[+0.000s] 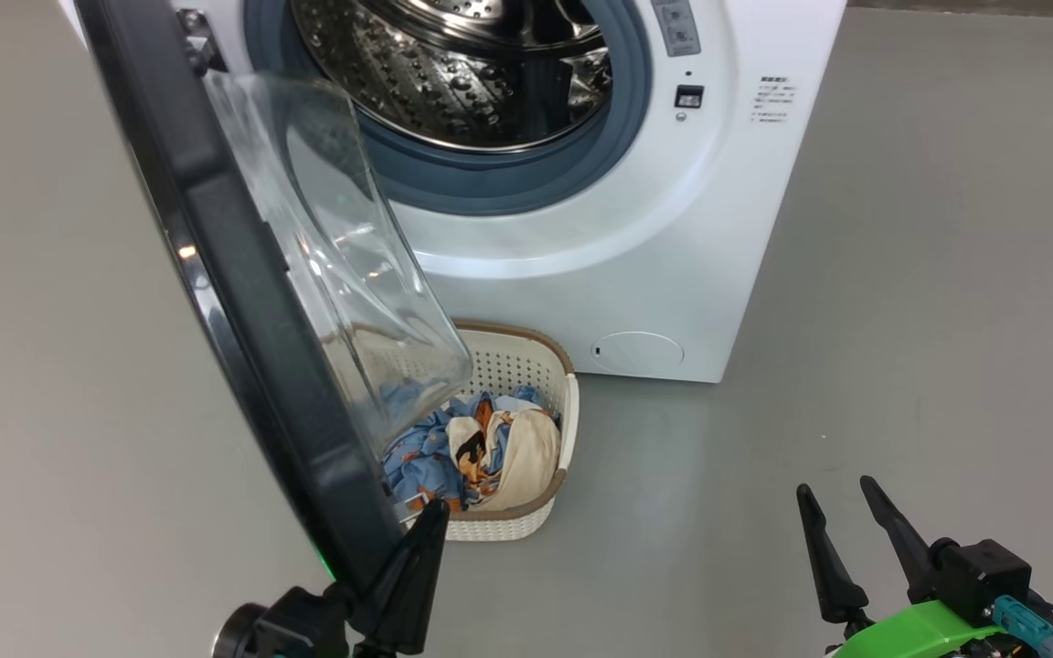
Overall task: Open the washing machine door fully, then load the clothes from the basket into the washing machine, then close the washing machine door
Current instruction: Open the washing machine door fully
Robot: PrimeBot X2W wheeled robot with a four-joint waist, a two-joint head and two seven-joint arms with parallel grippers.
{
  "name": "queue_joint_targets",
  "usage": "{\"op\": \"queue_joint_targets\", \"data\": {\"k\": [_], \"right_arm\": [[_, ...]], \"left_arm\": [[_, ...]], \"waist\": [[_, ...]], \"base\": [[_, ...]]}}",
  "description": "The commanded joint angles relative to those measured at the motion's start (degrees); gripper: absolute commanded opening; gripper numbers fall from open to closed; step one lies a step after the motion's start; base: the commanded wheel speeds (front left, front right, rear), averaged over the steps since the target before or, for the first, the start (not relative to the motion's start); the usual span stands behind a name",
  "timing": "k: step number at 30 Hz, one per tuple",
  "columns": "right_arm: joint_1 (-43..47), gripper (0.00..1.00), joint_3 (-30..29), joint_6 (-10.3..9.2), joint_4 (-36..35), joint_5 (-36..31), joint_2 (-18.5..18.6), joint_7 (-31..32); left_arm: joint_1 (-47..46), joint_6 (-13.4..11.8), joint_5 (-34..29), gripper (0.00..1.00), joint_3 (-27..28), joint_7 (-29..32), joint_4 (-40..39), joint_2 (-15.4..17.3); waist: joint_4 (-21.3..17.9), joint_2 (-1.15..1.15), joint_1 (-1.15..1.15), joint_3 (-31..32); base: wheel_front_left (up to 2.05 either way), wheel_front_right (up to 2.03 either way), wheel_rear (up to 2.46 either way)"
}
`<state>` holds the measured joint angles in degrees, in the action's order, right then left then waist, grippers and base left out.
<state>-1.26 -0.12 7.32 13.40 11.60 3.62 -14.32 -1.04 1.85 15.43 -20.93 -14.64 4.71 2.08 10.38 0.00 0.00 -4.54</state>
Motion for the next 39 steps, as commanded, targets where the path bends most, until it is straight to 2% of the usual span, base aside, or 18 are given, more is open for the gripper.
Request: {"op": "queue_joint_targets", "data": {"k": [1,16,30,39], "right_arm": [[-1.06,1.0,1.64,0.17,-1.12,0.76,0.2,-0.68],[-1.41,1.0,1.8,0.17,-0.68,0.93,0.32,-0.68],[-1.63,1.0,1.76,0.17,-0.58,0.8,0.43,-0.68],[-1.99,1.0,1.88,0.17,-0.32,0.8,0.43,-0.68]], "left_arm": [[-1.13,-1.72,0.0,0.0,3.94,-0.36,-1.58,0.83],[0.33,-4.33,1.0,0.0,3.62,0.34,-5.54,0.97],[0.43,-5.0,1.52,0.0,3.94,0.25,-5.59,1.53],[0.07,-5.54,1.97,0.0,6.76,-0.13,-4.97,2.71]], "waist": [[0.54,0.0,0.0,-0.25],[4.31,0.0,0.0,-1.19],[8.98,0.0,0.0,-1.99],[10.46,0.0,0.0,-2.06]], "base": [[0.0,0.0,0.0],[0.0,0.0,0.0],[0.0,0.0,0.0],[0.0,0.0,0.0]]}}
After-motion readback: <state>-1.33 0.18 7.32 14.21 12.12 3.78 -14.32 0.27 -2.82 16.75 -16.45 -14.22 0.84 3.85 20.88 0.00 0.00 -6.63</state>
